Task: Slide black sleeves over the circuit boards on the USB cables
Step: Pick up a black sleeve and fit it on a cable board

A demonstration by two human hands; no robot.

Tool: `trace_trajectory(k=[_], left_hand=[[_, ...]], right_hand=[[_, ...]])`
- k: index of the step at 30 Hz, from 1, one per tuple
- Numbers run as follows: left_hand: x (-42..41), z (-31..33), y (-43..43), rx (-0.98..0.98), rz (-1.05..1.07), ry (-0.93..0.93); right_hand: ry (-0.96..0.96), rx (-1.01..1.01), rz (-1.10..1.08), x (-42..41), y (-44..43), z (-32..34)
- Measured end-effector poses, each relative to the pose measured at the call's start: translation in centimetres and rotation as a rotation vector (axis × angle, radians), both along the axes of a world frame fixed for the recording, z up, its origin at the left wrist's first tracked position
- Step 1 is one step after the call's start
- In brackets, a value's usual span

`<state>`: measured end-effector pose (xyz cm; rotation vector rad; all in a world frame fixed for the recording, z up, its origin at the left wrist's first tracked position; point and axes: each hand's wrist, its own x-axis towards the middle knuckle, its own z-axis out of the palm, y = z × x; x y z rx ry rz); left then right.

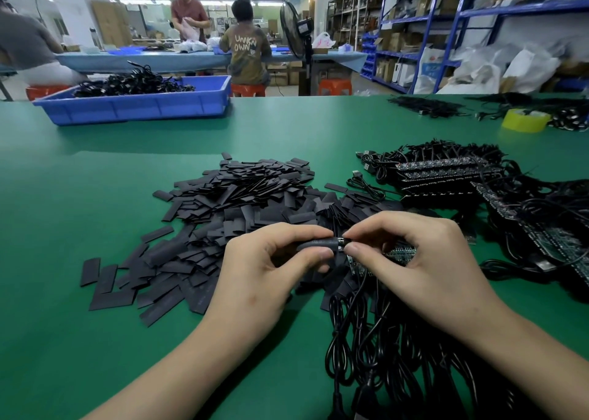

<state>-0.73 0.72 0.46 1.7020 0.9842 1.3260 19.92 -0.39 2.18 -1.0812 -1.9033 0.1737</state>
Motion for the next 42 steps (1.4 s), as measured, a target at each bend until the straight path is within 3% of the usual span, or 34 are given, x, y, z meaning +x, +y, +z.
trace_trajectory(k=[9, 18, 29, 38, 42], left_hand=[[0.15, 0.01, -0.12, 0.035, -0.012, 0.031], [-0.18, -0.06, 0.09, 0.113, 0.088, 0.119], [-0.27, -0.07, 0.09, -0.034, 0.241, -0.118], [0.03, 0.22, -0.1, -0.114, 0.17, -0.242], [0.12, 0.25, -0.09, -0.121, 0.152, -0.248]], right_hand=[[0.01, -0.012, -0.006, -0.5, -0.31, -0.05], [0.093, -0.166, -0.009, -0.4, -0.34, 0.36], [0.254, -0.275, 0.037, -0.7, -0.16, 0.24], [0.291, -0.318, 0.056, -0.65, 0.11, -0.02], [0.225, -0.318, 0.05, -0.52, 0.03, -0.13]])
